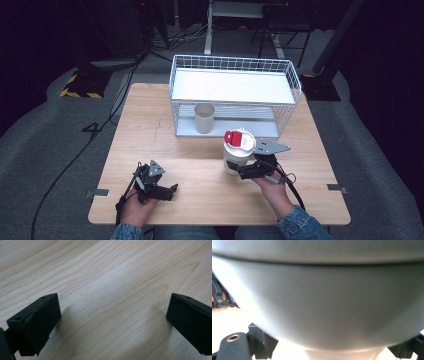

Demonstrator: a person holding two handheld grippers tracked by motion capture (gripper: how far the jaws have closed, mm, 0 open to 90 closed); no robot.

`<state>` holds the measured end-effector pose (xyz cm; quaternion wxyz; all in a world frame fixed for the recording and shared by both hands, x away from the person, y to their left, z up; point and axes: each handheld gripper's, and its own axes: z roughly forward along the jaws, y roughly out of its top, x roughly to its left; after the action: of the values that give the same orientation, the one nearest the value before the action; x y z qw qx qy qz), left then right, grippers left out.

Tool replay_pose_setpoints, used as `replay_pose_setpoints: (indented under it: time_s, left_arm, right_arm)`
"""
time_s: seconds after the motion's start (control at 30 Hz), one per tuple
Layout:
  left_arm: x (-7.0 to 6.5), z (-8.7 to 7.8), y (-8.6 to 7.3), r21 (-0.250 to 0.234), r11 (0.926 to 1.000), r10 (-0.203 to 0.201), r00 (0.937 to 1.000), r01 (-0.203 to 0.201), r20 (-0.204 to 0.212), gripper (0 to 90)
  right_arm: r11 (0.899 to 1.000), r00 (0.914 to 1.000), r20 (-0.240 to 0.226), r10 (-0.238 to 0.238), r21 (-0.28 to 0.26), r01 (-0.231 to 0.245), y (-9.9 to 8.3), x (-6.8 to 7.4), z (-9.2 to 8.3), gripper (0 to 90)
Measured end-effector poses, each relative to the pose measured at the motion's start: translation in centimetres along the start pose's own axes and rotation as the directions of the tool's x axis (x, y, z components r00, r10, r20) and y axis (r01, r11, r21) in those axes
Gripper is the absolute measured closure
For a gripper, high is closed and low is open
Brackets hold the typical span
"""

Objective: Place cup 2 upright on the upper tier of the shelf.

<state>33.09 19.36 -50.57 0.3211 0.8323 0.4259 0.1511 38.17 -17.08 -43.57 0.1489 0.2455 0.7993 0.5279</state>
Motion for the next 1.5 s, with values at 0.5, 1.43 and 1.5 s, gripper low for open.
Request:
replay_pose_setpoints:
  time_s: [0.5,1.43,1.5]
  left_arm:
    - [0.0,0.0,0.0,0.003,1.0,0.001,1.0,-0.001,0.0,0.2]
    - [-0.1,-0.1,-0.1,0.002,1.0,-0.007,1.0,0.007,-0.004,0.3]
    - [-0.1,-0.1,-0.1,0.002,1.0,-0.005,1.0,0.005,-0.005,0.3]
  right_arm:
    - [1.0,0.9998,-0.011,-0.016,-0.022,0.016,3.8,-0.3,-1.6,14.6]
    - [0.997,0.9989,-0.004,-0.046,-0.063,0.045,10.9,-2.4,-2.9,14.6]
    - [0.997,0.9987,-0.002,-0.051,-0.065,0.051,11.6,-2.6,-2.9,14.6]
